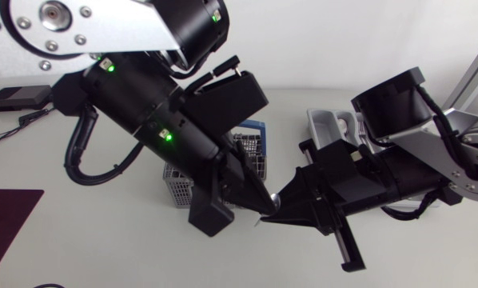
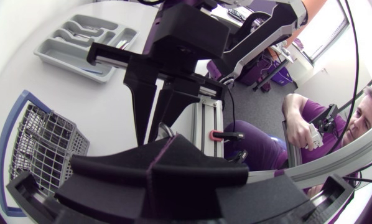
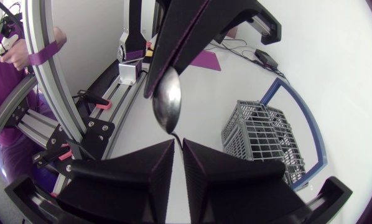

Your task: Unload the cutlery basket into the drawer organizer.

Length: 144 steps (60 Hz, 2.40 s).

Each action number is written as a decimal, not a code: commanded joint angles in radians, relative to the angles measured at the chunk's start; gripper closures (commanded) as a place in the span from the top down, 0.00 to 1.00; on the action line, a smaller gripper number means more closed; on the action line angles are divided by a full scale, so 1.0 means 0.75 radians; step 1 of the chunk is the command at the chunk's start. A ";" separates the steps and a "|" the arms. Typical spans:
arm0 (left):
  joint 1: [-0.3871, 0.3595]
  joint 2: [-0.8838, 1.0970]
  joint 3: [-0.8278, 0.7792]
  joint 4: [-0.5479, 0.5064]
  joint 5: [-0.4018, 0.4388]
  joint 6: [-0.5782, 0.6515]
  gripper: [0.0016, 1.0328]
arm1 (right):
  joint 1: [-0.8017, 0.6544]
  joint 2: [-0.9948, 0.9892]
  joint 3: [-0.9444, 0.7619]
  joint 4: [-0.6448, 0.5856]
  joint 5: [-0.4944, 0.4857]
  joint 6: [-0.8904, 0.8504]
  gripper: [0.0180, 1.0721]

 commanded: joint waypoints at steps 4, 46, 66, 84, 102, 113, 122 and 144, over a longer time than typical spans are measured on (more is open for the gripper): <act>-0.010 0.027 0.053 -0.004 0.015 -0.016 0.15 | -0.008 0.015 0.022 -0.040 -0.018 -0.036 0.10; 0.236 0.161 0.124 0.334 -0.331 -0.462 0.94 | -0.341 0.033 0.010 -0.151 0.133 -0.165 0.05; 0.285 0.129 0.051 0.344 -0.660 -0.574 0.94 | -0.458 -0.053 -0.229 0.168 0.669 -0.149 0.05; 0.338 0.020 -0.066 0.336 -0.760 -0.623 0.93 | -0.628 -0.038 -0.301 0.324 0.922 -0.220 0.05; 0.408 -0.018 -0.137 0.340 -0.770 -0.609 0.93 | -0.799 0.111 -0.375 0.553 1.143 -0.343 0.05; 0.438 -0.035 -0.172 0.342 -0.770 -0.603 0.93 | -0.906 0.242 -0.407 0.692 1.215 -0.413 0.05; 0.447 -0.051 -0.189 0.342 -0.770 -0.603 0.93 | -0.928 0.332 -0.432 0.804 1.280 -0.425 0.05; 0.451 -0.072 -0.199 0.344 -0.770 -0.603 0.93 | -0.928 0.604 -0.471 1.152 1.444 -0.437 0.05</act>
